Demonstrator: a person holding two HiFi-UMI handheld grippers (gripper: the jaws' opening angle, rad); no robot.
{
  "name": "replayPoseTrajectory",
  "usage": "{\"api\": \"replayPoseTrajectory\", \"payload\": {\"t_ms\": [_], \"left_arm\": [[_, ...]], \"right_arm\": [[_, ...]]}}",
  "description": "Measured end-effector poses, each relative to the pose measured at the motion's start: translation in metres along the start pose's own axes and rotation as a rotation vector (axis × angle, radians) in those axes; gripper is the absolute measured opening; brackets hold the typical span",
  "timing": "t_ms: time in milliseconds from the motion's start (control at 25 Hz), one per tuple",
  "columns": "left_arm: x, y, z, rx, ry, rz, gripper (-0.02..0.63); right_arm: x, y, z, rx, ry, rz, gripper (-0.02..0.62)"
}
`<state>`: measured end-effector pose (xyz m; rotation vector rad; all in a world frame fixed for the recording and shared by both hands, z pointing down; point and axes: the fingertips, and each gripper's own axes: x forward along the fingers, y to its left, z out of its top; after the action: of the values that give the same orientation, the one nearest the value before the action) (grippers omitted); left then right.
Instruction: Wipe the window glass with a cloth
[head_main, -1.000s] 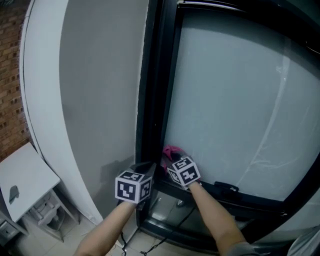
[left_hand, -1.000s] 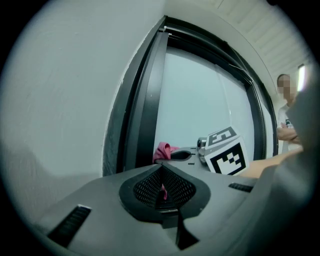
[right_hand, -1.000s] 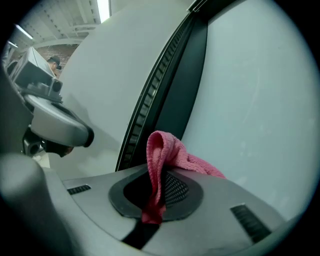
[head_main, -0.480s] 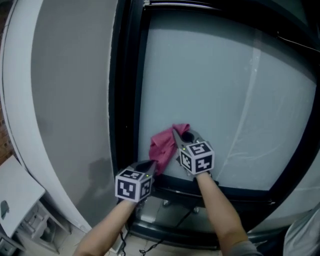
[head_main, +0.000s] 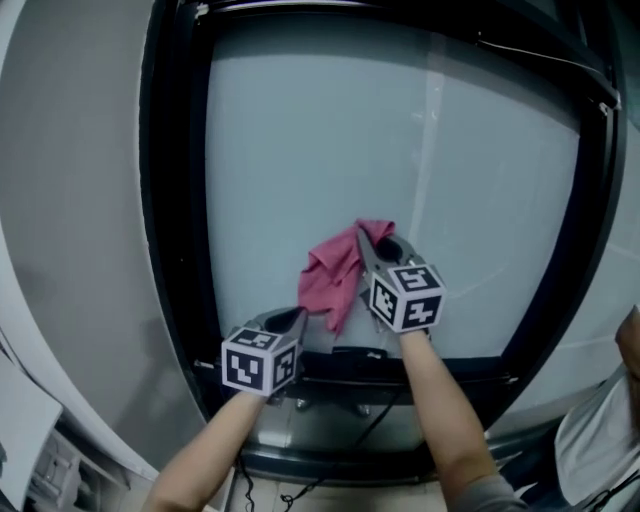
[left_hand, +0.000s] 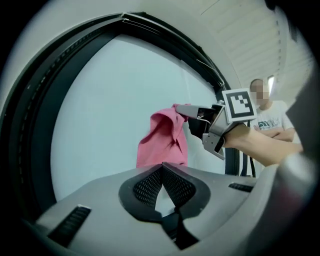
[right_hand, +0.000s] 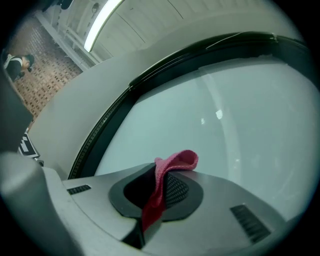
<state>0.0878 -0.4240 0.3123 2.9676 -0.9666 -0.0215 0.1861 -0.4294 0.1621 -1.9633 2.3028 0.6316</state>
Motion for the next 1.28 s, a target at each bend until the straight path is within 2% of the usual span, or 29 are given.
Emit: {"api": "replayPoseTrajectory", "payload": {"t_ms": [320, 520, 760, 1120, 1280], "left_arm": [[0.04, -0.062, 0.011, 0.023, -0.013, -0.113, 0.006], [0.065, -0.106, 0.011, 0.031, -0.01, -0.19, 0.006], [0.087, -0.147, 0.007, 0.039, -0.001, -0.251, 0.005], [0.115, -0.192, -0.005, 0.036, 0.019, -0.312, 0.006], [0.125, -0.209, -0.011, 0.034, 0.03, -0.333, 0.006]], "right_arm": [[-0.063, -0.101, 0.005, -0.012, 0.01, -0.19, 0.014], [-0.11, -0.166, -0.01, -0.014, 0.051, -0.319, 0.014], [-0.157, -0.226, -0.029, -0.002, 0.091, -0.432, 0.014], [-0.236, -0.304, -0.081, 0.014, 0.203, -0.619, 0.014], [-0.264, -0.322, -0.107, -0.007, 0.267, -0.667, 0.014]]}}
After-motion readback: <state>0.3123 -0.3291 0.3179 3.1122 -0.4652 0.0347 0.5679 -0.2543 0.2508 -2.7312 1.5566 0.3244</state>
